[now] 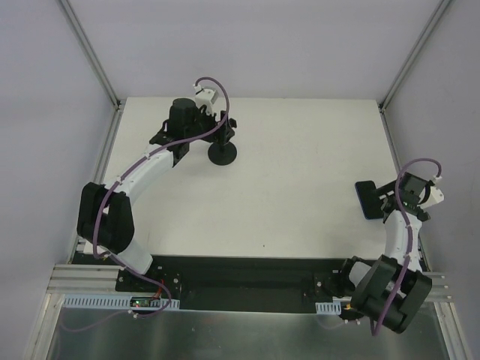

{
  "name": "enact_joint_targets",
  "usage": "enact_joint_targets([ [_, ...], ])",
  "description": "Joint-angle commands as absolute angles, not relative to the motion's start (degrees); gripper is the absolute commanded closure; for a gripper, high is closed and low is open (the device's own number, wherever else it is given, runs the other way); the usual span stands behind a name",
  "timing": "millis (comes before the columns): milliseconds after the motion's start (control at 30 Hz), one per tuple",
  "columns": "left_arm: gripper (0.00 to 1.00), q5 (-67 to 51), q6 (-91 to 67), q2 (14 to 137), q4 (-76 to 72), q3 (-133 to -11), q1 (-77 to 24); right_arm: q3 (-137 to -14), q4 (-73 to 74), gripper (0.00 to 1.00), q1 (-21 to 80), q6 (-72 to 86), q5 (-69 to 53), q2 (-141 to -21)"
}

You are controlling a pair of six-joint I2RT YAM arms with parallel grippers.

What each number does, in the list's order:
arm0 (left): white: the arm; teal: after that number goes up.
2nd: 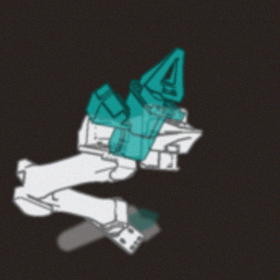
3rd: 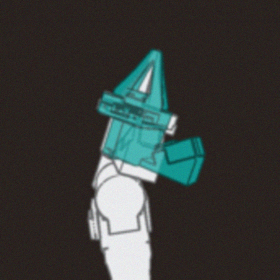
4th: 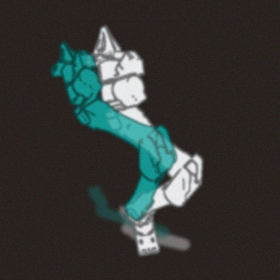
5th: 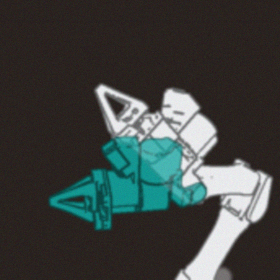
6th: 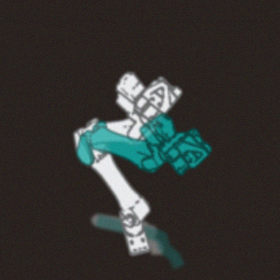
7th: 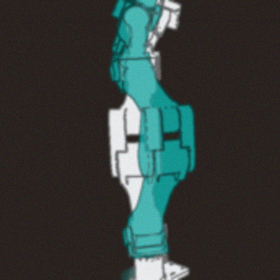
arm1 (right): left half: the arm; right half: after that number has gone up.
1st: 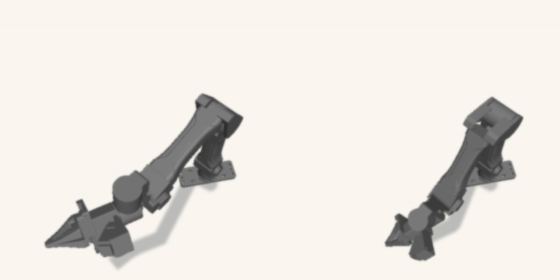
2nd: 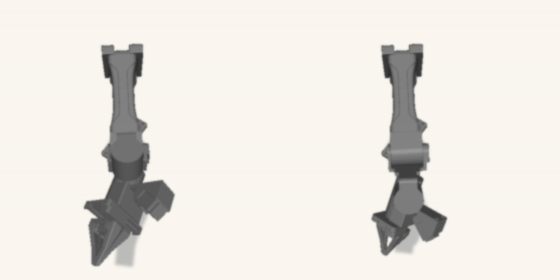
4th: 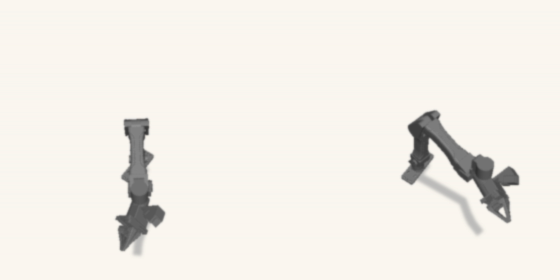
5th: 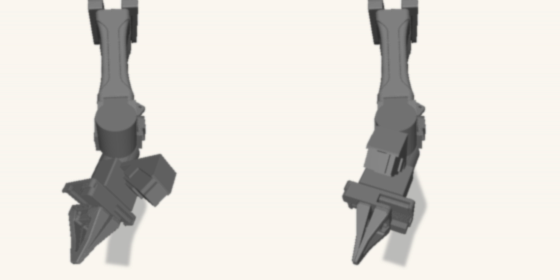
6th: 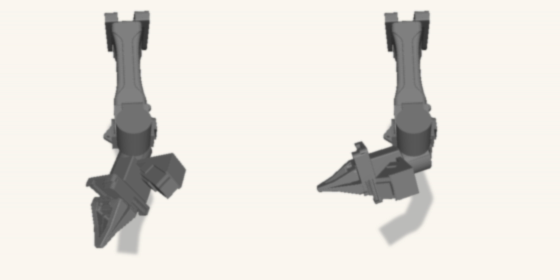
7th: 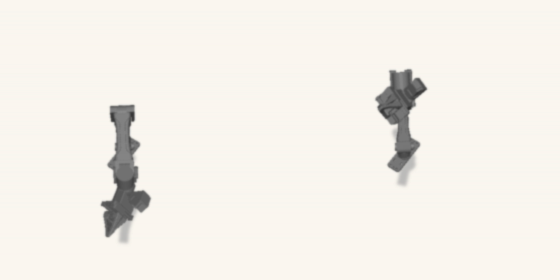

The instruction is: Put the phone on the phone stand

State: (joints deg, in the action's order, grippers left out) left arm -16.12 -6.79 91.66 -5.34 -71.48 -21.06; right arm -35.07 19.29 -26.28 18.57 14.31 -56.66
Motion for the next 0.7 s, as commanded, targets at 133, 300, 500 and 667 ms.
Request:
enact_joint_targets([
  [133, 0.17, -19.60, -5.80, 87.01, -7.38, -72.07, -21.45, -35.60, 7.04, 0.04, -36.56, 21.80, 8.17, -68.63],
  [300, 0.17, -19.16, -3.79, 86.48, -8.88, -70.14, -20.66, -35.77, 4.32, 0.04, -36.65, 20.13, 6.34, -72.06],
  [500, 0.17, -19.69, -4.83, 85.26, -10.89, -67.86, -18.20, -36.30, 1.67, 0.04, -36.39, 20.22, 0.72, -76.37],
  [667, 0.16, -20.21, -7.38, 82.27, -16.17, -63.37, -16.44, -37.35, 0.79, 0.04, -33.14, 20.04, -3.16, -79.89],
])
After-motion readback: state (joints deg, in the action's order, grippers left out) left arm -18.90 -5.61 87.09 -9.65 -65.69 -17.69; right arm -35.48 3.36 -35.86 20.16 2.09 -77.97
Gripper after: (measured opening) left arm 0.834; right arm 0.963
